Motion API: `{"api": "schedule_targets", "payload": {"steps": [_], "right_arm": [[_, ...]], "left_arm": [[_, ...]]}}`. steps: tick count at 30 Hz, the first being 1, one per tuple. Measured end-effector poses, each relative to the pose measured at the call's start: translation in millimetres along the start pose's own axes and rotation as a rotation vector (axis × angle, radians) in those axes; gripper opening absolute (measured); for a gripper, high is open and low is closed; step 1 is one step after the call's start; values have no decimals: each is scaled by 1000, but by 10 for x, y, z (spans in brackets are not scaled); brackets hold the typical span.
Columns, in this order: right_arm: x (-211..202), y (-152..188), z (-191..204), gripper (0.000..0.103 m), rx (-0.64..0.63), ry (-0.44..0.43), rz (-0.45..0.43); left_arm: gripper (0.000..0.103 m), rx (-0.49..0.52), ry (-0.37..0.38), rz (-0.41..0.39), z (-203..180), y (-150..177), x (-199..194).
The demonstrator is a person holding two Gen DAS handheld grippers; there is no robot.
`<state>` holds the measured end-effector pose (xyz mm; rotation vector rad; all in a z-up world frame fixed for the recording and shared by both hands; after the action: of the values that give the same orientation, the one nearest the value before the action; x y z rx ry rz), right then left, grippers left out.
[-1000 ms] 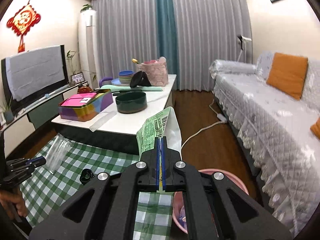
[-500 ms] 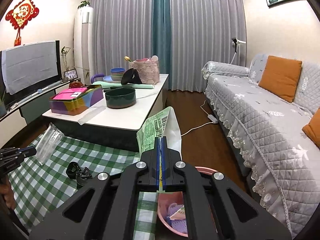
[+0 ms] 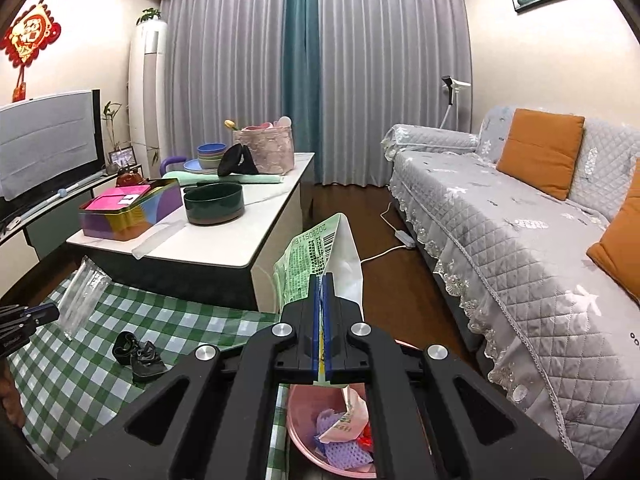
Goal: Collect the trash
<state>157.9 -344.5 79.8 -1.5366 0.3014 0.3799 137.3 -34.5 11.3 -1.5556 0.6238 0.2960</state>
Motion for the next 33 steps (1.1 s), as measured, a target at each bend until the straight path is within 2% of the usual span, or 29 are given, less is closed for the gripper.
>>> {"api": "schedule_targets", "payload": {"steps": [16,21,33], "right_arm": [[14,-54,-295,2,46,50,-10],[13,-71,-418,2,72,66,-14],[78,-36,-845,2,125,134,-2]], "left_arm": [[5,22,20,13,-209,-29,67],[5,18,37,43,-303,-35,181],[5,46,114,43,-940,-306,520]]}}
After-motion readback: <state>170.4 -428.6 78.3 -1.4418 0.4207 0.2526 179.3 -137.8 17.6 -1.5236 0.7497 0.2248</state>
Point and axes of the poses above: each gripper's, at about its wrist camera, not at the fingertips, and x roughly the way its jaws point, z to its left, y to its underside, the point moved 9 cm from there along x, roughly the way its jaws point, and after that the axes turned 1 degree about x, right-handed, at the moved point
